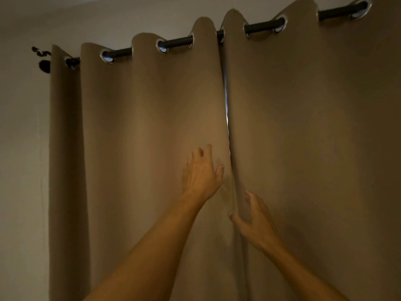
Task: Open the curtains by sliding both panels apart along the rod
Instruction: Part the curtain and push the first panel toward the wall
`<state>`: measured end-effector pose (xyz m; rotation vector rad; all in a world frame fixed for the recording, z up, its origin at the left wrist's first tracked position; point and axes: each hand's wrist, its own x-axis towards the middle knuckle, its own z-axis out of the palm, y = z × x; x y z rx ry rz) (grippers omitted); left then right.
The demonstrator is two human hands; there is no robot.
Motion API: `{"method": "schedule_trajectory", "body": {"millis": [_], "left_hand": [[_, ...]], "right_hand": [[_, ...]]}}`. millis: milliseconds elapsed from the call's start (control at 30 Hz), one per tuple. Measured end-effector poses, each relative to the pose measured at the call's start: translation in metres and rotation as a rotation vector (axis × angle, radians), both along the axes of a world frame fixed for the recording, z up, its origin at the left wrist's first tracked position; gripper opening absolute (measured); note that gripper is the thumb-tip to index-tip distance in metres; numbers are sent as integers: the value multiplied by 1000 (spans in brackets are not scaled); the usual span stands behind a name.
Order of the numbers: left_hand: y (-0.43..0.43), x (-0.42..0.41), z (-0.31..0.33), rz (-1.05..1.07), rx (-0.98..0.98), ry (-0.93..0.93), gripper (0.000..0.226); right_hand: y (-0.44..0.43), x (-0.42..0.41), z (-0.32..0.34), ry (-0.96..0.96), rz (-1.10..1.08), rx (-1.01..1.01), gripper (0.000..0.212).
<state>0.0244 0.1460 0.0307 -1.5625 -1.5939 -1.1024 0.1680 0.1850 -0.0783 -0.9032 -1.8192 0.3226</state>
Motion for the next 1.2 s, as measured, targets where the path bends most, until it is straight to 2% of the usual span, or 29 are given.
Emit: {"method": "schedule_trajectory", "body": {"millis": [167,333,500,633,800,933,1033,1133,1200], "left_hand": [[44,14,13,33,95,-51,86],[88,15,18,49,122,-82,101],[120,6,26,24,140,-75,107],[147,0,43,3,179,-84,112],[168,5,55,-20,193,-52,120],[178,-1,62,-15,225,-98,119],[181,-10,64,-87,229,-124,119],[181,-19,66,-92,227,-124,119],[178,-29,67,-112,267,-97,111]], "right_hand": [[41,-14,2,65,15,66,83],[71,-38,-2,106,39,108,91],[93,-62,7,100,-5,84,109],[116,-77,10,144,21,209,101],[132,-101,22,263,-41,194,106],[150,-110,28,254,-103,206,100],[164,-115,33,211,34,66,90],[172,-116,45,150,250,-63,67],[172,-121,47,115,308,-61,58]]}}
